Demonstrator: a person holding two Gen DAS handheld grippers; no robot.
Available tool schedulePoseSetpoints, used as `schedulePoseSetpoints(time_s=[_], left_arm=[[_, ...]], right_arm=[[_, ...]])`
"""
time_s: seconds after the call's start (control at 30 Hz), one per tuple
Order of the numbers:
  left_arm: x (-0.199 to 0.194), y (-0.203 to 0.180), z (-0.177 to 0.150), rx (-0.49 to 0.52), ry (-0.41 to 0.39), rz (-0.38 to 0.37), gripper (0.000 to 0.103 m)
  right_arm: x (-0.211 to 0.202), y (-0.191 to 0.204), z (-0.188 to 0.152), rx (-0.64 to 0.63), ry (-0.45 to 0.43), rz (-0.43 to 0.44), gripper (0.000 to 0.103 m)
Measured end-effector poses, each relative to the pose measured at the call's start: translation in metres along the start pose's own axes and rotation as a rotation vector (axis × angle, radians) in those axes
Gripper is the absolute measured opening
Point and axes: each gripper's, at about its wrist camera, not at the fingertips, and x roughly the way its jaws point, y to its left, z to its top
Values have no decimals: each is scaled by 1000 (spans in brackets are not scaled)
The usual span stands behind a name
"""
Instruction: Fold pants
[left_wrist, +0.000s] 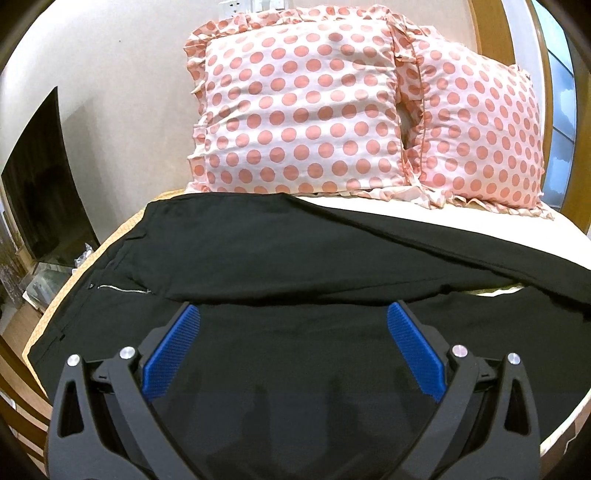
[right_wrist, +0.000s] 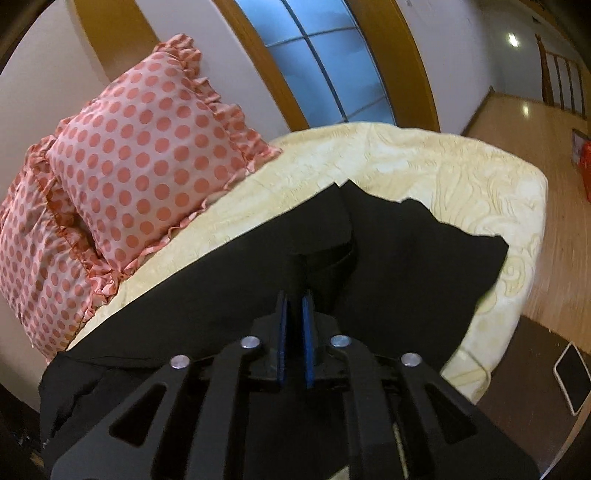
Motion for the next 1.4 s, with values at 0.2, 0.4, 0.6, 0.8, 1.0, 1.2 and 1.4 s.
schedulePoseSetpoints(time_s=[0.2, 0.4, 0.6, 0.8, 1.0, 1.2, 1.4], left_arm=[[0, 9, 1, -17, 0, 19, 101], [4, 15, 2, -59, 25, 1, 101], [10, 23, 5, -101, 43, -5, 101], [12, 29, 12, -114, 29, -14, 101], [10, 45, 27, -153, -77, -110, 101], [54, 62, 67, -181, 78, -116, 101], [115, 79, 107, -196, 137, -52, 101]], right_arm=[[5, -7, -2, 38, 23, -10, 53], [8, -9, -9, 34, -3, -66, 43], [8, -18, -17, 31, -5, -3, 14], [1, -19, -12, 11, -58, 57, 7], [-11, -30, 6, 25, -131, 31, 7], [5, -52, -4, 62, -77, 4, 7], [5, -48, -2, 12, -91, -3, 7]])
